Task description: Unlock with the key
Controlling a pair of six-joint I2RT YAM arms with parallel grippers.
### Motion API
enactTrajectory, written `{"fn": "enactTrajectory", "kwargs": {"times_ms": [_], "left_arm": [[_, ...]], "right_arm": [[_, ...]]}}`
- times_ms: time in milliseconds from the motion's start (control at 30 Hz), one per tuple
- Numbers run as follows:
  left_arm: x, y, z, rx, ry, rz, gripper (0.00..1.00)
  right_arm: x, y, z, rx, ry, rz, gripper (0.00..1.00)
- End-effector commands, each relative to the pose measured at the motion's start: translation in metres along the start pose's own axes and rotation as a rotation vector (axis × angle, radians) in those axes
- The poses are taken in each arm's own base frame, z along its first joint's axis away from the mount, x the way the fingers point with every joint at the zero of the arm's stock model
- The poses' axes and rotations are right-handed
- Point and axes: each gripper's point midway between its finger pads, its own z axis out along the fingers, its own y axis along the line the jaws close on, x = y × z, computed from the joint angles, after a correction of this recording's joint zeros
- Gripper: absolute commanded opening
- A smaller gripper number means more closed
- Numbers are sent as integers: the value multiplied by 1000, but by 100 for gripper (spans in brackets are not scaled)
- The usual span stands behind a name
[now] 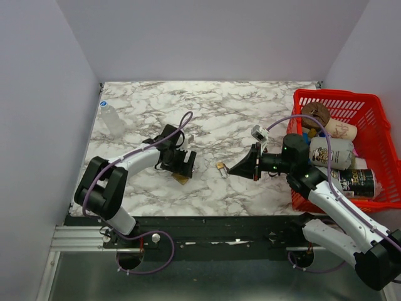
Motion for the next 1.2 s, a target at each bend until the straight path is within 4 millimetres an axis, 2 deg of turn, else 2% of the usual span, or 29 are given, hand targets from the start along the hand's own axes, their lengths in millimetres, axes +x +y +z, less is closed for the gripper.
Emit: {"fn": "enactTrajectory", "kwargs": {"times_ms": [0, 167, 300, 467, 600, 700, 767, 867, 1000, 1167], "left_arm": [[19, -16, -8, 28, 46, -100, 93], [27, -34, -8, 54, 60, -121, 94], [24, -33, -11, 23, 28, -157, 94], [7, -27, -11, -45, -100, -230, 94], [-11, -17, -24, -121, -230, -255, 93], [-17, -11, -32, -162, -283, -323, 93], [-19, -18, -32, -124, -303, -412, 93], [-9, -26, -28, -96, -315, -452, 92], [6, -18, -20, -137, -313, -493, 93], [12, -23, -10, -143, -278, -472, 94]], "right_arm": [[1, 0, 0, -14, -6, -15, 1], [2, -1, 1, -11, -2, -13, 1], [1, -1, 1, -13, -3, -18, 1], [1, -3, 1, 1, -6, -19, 1], [1, -4, 0, 8, -3, -21, 1], [1, -6, 0, 19, -4, -22, 1], [1, -7, 0, 25, -5, -24, 1], [1, -7, 0, 29, -4, -26, 1], [0, -5, 0, 17, -4, -29, 1], [2, -4, -1, 16, -4, -28, 1]]}}
